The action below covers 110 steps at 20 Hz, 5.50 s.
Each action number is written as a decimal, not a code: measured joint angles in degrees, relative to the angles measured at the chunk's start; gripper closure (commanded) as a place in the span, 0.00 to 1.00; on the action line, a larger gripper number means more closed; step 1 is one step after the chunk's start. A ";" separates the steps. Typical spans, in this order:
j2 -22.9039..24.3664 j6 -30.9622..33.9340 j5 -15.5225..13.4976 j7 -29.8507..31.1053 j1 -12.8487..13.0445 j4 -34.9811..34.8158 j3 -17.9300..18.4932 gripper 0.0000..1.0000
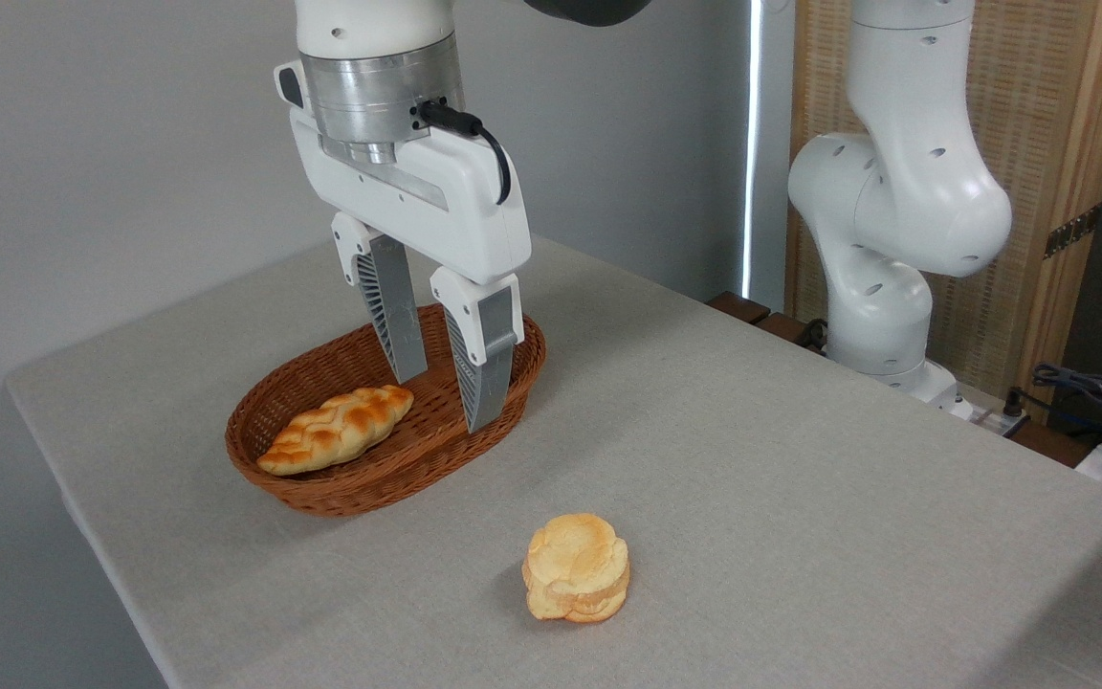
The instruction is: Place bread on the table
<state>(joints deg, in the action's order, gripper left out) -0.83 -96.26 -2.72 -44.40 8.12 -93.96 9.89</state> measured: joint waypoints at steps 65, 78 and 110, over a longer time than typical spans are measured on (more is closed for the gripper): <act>-10.73 -13.20 -2.26 25.55 3.26 -8.11 -19.24 0.00; -13.49 -13.38 0.61 25.60 4.71 -7.99 -19.25 0.07; -8.37 -10.73 1.91 25.58 5.50 -7.19 -16.27 0.75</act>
<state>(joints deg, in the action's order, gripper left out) -9.20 -106.99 -0.81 -18.82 13.62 -101.15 -6.37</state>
